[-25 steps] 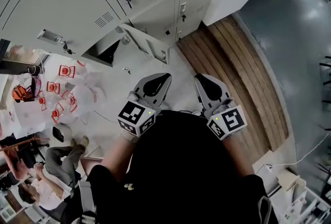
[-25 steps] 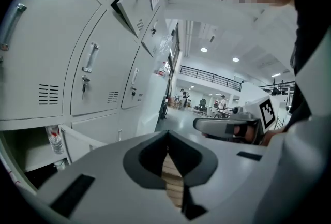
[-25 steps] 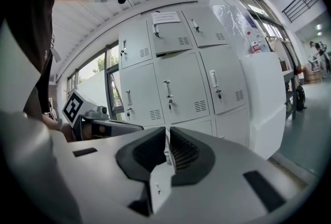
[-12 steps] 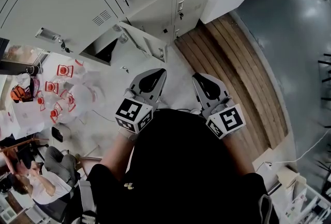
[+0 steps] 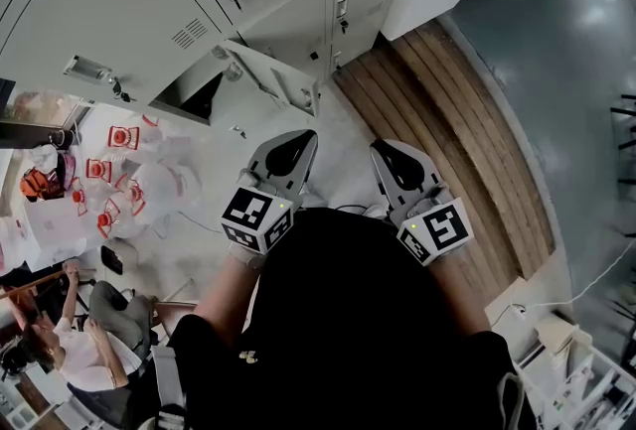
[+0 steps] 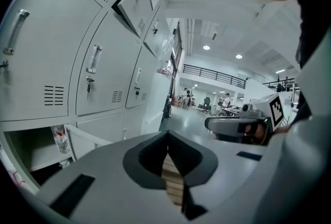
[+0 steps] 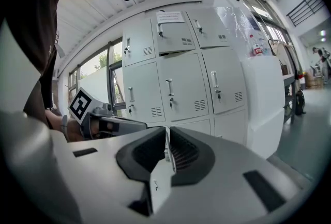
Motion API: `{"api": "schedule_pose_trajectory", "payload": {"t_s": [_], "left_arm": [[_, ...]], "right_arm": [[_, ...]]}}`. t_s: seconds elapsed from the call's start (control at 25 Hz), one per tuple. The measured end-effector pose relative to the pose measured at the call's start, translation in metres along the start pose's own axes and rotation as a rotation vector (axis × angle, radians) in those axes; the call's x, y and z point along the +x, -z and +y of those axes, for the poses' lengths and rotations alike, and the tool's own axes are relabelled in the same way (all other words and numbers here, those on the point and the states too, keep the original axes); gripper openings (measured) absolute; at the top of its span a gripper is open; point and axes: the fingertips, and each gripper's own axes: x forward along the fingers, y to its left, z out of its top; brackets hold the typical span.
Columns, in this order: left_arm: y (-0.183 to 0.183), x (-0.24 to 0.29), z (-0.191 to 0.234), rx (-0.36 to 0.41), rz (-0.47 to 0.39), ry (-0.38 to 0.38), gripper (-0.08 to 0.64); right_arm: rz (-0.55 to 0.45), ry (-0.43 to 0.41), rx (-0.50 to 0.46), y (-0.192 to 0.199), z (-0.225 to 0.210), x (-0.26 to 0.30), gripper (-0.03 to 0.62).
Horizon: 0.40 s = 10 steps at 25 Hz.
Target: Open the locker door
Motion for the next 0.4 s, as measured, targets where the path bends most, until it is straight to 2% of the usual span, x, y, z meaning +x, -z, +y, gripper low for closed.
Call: {"api": "schedule_pose_trajectory", "payload": {"t_s": [0.4], "left_arm": [[0.0029, 0.0003, -0.0052, 0.003, 0.001, 0.003, 0.023]], "right_arm": [[0.007, -0.001, 0.0, 0.0034, 0.0, -0.0056, 0.044]]}}
